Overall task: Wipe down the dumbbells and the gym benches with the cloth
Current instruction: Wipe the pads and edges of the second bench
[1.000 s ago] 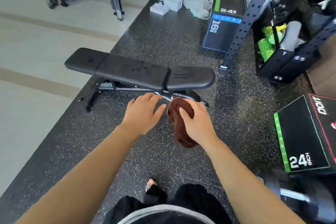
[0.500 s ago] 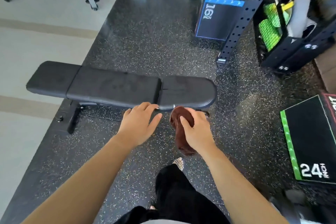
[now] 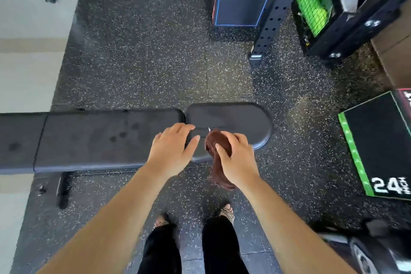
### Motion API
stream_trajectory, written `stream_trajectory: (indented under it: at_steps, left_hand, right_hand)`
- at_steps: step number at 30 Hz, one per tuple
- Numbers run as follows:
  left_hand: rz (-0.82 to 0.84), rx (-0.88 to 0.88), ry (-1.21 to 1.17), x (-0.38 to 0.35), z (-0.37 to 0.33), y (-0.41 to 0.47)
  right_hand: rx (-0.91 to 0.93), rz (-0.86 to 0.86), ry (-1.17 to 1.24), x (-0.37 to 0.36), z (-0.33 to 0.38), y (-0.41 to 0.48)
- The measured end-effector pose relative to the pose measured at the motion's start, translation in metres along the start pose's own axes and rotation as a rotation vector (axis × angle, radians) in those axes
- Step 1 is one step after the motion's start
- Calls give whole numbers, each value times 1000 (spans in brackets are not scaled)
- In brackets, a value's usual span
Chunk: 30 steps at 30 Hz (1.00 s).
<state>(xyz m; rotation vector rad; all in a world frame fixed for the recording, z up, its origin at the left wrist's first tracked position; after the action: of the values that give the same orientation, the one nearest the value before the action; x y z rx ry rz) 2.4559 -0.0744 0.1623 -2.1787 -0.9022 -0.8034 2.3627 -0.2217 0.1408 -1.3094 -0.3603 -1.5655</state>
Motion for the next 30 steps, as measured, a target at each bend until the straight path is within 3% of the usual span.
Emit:
stream_trajectory:
  at_steps: [9, 15, 20, 24, 30]
  left_hand:
    - [-1, -138, -87, -91, 45, 102]
    - [-38, -379, -72, -183, 48, 166]
    - [-180, -541, -9, -215, 71, 215]
    - [-284, -619, -143, -217, 84, 229]
    - [-274, -654, -143, -222, 88, 218]
  right_hand:
    - [-259, -326, -257, -44, -89, 78]
    - [-328, -412, -438, -94, -135, 123]
    - [-301, -569, -451, -85, -140, 164]
    - [-260, -615, -506, -80, -135, 174]
    - [-102, -659, -502, -128, -116, 126]
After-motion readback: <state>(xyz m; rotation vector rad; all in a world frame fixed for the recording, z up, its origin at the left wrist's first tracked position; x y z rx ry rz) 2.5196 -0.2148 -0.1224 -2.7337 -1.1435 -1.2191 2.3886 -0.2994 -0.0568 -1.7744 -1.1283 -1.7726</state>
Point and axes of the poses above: each hand's wrist, its own y-axis towards the middle knuckle, its own x-axis out of the back of the hand, z = x × y, the point moved 5 cm from there along y, towards the middle knuckle, and after that the axes turned 15 degrees about -y, right-handed, at the moved point
